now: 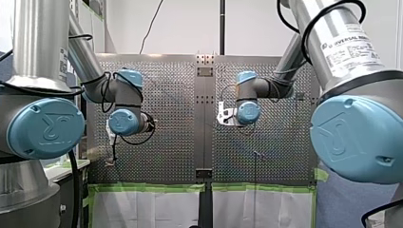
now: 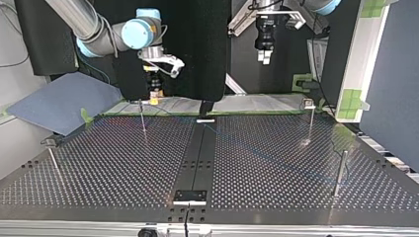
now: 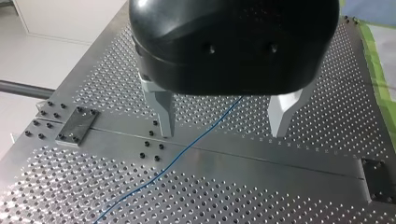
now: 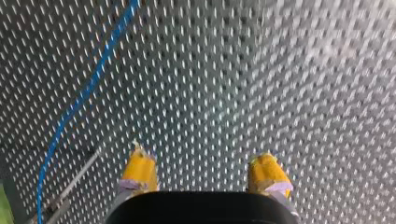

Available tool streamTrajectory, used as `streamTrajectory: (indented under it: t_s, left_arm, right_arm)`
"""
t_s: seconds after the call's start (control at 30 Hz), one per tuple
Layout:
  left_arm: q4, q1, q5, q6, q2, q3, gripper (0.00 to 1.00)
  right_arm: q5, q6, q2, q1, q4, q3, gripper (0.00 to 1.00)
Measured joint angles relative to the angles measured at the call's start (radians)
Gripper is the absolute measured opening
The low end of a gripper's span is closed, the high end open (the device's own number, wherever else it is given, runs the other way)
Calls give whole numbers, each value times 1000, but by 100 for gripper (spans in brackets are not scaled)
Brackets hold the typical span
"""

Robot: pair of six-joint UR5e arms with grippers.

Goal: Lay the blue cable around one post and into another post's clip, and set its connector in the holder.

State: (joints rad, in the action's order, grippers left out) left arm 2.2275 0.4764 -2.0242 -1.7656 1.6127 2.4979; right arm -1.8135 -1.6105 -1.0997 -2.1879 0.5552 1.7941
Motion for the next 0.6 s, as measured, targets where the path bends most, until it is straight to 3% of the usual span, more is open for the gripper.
streamTrajectory:
  t_s: [0.2, 0.6]
  left_arm:
    - [0, -4, 0, 0, 0, 0, 100]
    - [4, -10, 0, 4, 1, 0, 100]
  right_arm:
    - [-2, -4, 1, -50, 2, 0, 99]
    - [-36, -12, 3, -151, -3, 8, 99]
